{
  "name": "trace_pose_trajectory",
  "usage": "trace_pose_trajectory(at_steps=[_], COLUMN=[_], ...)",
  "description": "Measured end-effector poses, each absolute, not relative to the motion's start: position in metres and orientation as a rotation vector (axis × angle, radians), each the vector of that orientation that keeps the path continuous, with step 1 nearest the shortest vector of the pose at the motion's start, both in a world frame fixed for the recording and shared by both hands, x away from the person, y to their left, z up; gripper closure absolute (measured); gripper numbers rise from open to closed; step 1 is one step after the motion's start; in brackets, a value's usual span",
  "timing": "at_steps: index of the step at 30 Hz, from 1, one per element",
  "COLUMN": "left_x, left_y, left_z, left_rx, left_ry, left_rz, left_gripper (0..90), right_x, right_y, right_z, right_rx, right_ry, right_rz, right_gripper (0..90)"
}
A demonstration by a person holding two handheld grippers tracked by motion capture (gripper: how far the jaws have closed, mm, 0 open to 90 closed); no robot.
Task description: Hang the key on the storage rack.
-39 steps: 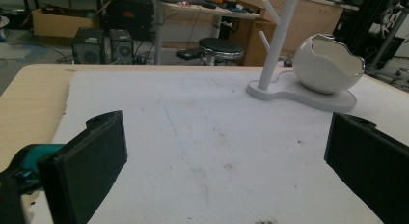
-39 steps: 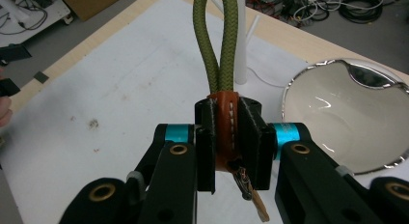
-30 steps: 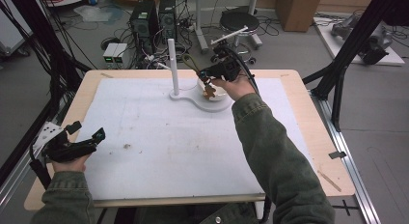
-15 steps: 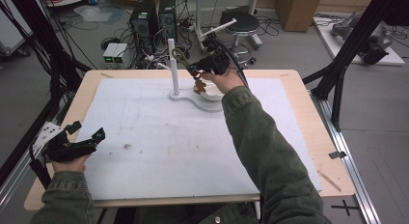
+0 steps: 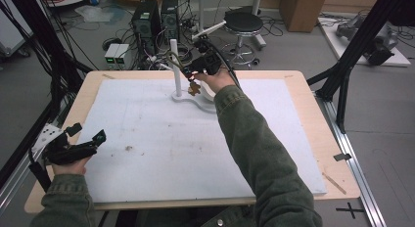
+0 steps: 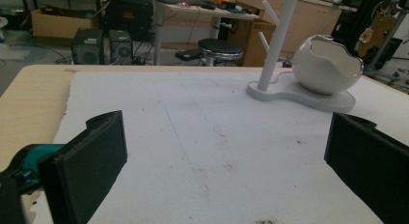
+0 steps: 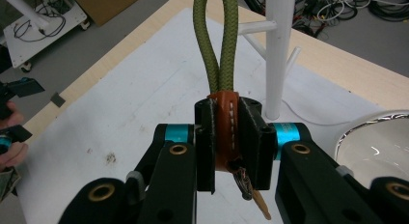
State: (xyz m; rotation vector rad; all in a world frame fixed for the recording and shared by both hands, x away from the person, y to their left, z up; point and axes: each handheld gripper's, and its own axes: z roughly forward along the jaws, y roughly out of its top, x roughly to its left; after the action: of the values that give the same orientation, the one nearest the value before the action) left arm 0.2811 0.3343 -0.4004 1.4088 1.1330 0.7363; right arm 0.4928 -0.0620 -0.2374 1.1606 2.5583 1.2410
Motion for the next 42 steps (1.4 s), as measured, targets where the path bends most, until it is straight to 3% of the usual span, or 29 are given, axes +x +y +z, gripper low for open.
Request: trace_pose_trajectory(at_steps=[30,31,33,35,42], left_x=[0.282,0.282,0.282,0.282,0.281], left_y=[0.334,0.334,0.334,0.335,0.334], left_z=[-0.401,-0.401,-0.401,-0.401,-0.401], left_rx=[1.411,1.414,1.410,1.409,1.412], left_ry=[1.131,1.130,1.134,1.134,1.132], left_rz=[0.729,0.730,0.730,0.731,0.731], left_gripper=[1.7,1.7,1.7,1.7,1.7], right_x=[0.531,0.531,0.532,0.531,0.527], right_y=[-0.050,-0.050,-0.049,-0.049,-0.062], right_z=[-0.277,-0.279,-0.281,-0.282,-0.286], right_rx=[1.309,1.312,1.291,1.285,1.393], right_ry=[2.543,2.547,2.574,2.589,2.539], right_rz=[1.121,1.116,1.108,1.067,0.937], right_gripper=[76.2,74.1,53.2,38.6,2.7])
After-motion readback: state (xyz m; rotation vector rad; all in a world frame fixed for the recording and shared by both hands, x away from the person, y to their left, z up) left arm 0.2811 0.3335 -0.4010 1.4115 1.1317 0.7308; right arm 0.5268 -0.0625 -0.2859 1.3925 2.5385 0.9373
